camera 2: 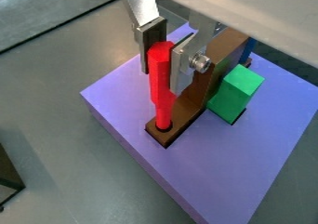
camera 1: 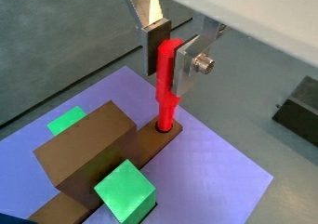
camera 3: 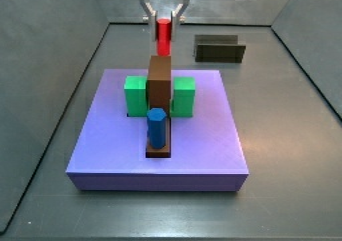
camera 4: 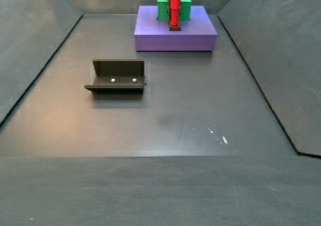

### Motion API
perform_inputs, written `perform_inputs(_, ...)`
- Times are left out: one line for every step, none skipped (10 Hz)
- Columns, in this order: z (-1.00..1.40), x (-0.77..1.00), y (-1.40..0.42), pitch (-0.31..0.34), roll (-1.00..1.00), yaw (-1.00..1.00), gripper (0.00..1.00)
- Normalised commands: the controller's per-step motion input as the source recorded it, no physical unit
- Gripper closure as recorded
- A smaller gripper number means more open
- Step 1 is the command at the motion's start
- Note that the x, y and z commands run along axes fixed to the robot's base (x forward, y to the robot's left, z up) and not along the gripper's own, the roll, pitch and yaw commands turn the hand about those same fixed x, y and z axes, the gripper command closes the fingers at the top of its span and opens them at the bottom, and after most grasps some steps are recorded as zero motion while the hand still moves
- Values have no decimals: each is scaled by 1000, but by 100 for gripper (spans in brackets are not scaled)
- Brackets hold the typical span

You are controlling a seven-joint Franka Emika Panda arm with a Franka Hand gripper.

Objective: Pick up the red object. Move up. Place the red object on the fixture. Regrasp the red object. Move to above the board. Insert the red object.
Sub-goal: Insert the red object.

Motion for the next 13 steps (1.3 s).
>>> perform_inputs(-200, 0, 0, 0, 0, 0, 100)
perform_inputs(-189, 0, 0, 0, 0, 0, 100)
perform_inputs(-189, 0, 0, 0, 0, 0, 100)
perform_inputs(-206, 0, 0, 0, 0, 0, 100)
perform_inputs(-311, 120, -51, 0, 17, 0, 100)
perform_inputs(-423, 311, -86, 0, 37, 89, 100)
perform_inputs(-431, 320, -51, 0, 57, 89, 100)
perform_inputs(-411, 371, 0, 19, 90, 71, 100)
perform_inputs(-371, 397, 0, 44, 124, 86, 100)
perform_inputs(-346, 226, 0, 0, 161, 131, 100)
perform_inputs(-223, 223, 0, 46, 227, 143, 100)
perform_inputs(-94, 160, 94, 126, 286, 83, 100)
perform_inputs(0, 154, 134, 196, 310, 63, 100)
